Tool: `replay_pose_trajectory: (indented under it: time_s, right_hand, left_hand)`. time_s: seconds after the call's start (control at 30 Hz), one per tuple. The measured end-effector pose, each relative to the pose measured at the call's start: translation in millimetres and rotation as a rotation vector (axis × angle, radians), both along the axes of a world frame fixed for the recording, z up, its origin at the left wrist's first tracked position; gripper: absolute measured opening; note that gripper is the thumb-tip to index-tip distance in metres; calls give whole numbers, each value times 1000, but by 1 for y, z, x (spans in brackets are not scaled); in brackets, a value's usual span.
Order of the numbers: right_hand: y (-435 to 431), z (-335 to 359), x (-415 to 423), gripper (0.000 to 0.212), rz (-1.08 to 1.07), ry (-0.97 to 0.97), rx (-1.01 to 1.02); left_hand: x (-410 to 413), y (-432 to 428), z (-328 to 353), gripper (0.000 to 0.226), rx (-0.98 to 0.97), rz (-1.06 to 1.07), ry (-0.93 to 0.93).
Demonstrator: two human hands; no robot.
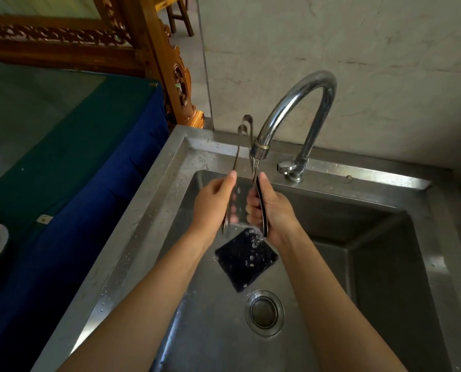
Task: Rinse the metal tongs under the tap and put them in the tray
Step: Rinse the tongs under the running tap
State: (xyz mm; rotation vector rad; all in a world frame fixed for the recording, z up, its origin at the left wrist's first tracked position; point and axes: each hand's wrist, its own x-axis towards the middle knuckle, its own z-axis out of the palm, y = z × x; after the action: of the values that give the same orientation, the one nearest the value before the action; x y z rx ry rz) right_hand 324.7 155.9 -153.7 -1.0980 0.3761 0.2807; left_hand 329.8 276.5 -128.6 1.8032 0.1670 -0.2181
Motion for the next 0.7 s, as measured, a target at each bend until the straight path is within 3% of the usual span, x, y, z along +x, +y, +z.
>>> replay_pose_trajectory:
  time_s: [0.07, 0.13, 0.17, 0.27, 0.4, 0.53, 0.6, 0.7]
  right_hand:
    - [4, 6, 2, 43, -13, -62, -383]
    - [9, 10, 4, 38, -36, -142, -650]
    - [12, 12, 4, 33, -48, -176, -710]
    - [20, 18, 1, 25, -77, -261, -815]
    - [24, 18, -5, 44, 40, -334, -945]
    - [24, 11, -9, 51, 235, -388, -1273]
    - [21, 10, -5, 52, 325, -402, -1236]
    - [18, 10, -7, 52, 285, -461, -1108]
  left_hand:
    - [-2, 1, -2, 38, 171, 80, -213]
    - [-7, -10, 2, 46, 32, 90, -384]
    - [-9, -20, 3, 48, -110, 80, -350]
    - [-13, -42, 4, 44, -512, 81, 6]
    - [-4, -32, -2, 41, -898, 141, 359]
    - [-1, -30, -6, 41, -1114, 108, 431]
    - [-5, -33, -9, 41, -1236, 113, 419]
    - [-6, -35, -14, 44, -1269, 98, 348]
